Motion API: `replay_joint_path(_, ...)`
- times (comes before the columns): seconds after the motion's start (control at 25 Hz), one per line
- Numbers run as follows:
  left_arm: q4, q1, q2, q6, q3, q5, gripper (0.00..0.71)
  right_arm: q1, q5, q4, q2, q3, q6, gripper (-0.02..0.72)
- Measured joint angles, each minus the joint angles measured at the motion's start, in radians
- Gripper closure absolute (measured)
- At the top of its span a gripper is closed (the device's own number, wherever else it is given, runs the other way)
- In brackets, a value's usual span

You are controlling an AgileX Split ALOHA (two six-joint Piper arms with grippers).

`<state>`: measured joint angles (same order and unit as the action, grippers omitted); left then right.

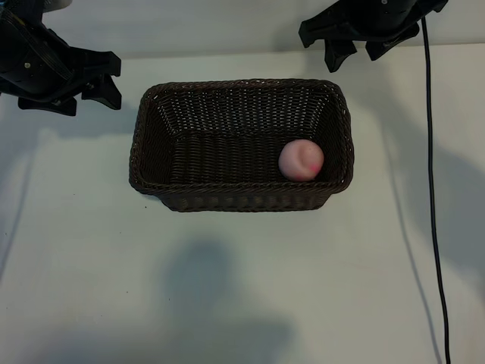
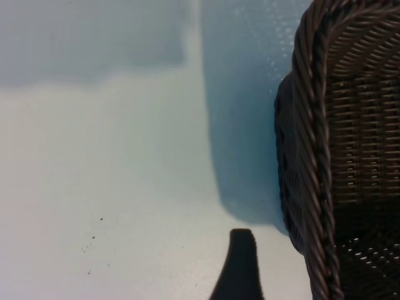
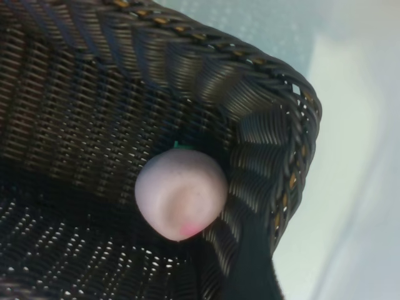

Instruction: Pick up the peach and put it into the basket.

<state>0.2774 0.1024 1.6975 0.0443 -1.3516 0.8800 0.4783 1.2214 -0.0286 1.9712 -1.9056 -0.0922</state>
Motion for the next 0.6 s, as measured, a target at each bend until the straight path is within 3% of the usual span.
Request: replay_joint_path(0.6,0.000,0.000,0.000,0.001,0.000,0.000,0.121,0.000,-0.001,0.029,0.000,0.051,0.000,0.161)
